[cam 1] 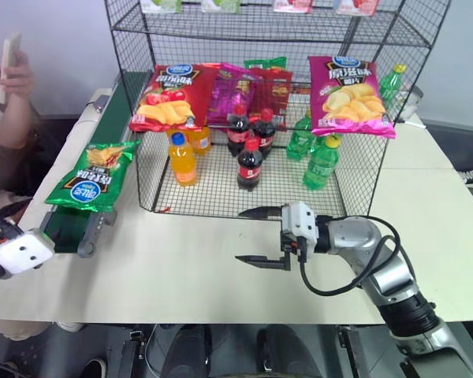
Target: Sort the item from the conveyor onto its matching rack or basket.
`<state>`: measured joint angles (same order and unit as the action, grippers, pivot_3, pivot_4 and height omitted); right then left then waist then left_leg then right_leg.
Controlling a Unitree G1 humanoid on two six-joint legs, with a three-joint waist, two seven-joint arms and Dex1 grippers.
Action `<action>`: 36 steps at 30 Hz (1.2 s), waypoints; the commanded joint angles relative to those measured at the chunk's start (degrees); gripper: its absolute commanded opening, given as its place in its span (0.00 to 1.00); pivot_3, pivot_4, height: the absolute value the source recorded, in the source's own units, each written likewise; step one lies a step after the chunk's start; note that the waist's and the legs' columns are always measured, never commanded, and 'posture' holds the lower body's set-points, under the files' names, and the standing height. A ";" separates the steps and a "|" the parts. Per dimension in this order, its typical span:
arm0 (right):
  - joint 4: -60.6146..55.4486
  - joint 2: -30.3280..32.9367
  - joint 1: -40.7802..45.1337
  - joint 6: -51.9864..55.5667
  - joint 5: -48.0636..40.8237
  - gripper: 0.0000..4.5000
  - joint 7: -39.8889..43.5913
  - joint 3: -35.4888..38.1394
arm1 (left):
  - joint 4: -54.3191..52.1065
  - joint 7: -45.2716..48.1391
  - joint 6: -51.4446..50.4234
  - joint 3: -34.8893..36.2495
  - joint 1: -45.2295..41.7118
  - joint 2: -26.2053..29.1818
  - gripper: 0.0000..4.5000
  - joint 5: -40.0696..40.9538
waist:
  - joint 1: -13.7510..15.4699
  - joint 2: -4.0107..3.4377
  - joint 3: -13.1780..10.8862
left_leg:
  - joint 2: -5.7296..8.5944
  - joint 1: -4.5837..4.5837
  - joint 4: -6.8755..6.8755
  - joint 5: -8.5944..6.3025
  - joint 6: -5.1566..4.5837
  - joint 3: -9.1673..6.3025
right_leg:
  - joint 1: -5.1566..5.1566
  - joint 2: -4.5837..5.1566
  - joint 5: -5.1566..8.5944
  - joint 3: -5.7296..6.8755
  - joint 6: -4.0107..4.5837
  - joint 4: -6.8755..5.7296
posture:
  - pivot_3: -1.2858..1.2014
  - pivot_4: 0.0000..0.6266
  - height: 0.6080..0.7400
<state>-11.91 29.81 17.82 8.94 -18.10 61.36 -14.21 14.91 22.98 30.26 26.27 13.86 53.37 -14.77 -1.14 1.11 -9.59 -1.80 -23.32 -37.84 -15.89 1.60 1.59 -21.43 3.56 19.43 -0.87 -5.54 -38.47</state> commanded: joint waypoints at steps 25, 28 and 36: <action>-1.47 1.03 2.30 -0.85 1.56 1.00 -2.43 1.92 | 7.72 -4.64 2.96 -12.06 -11.83 1.39 0.99 -3.62 | 0.40 0.00 0.00 | 0.04 0.05 -0.19 0.01 -0.01 0.03 | -0.01 -0.03 0.00 0.05 -0.02 -0.38 | 0.52 0.24 0.99; -1.27 1.07 2.44 -1.04 1.74 1.00 -2.60 1.94 | 9.17 -4.73 2.96 -13.43 -12.72 1.53 0.99 -4.11 | 0.39 -0.01 0.01 | 0.05 0.06 -0.21 0.01 -0.01 0.03 | -0.01 -0.03 0.00 0.07 -0.02 -0.41 | 0.52 0.24 0.99; -1.07 1.24 2.45 -0.95 2.07 1.00 -2.93 2.30 | 12.09 -5.50 3.58 -15.97 -15.87 1.50 0.25 -3.58 | 0.28 -0.01 0.01 | 0.04 0.09 -0.22 0.01 -0.01 0.04 | -0.04 -0.06 0.00 0.09 -0.02 -0.51 | 0.52 0.24 0.99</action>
<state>-11.92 30.75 19.58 8.95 -15.90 58.75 -13.23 26.97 18.42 33.80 9.97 -1.09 54.50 -18.34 -0.86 1.10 -9.58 -1.76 -23.24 -38.06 -15.87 1.59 1.63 -21.47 3.49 19.44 -0.77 -5.56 -38.98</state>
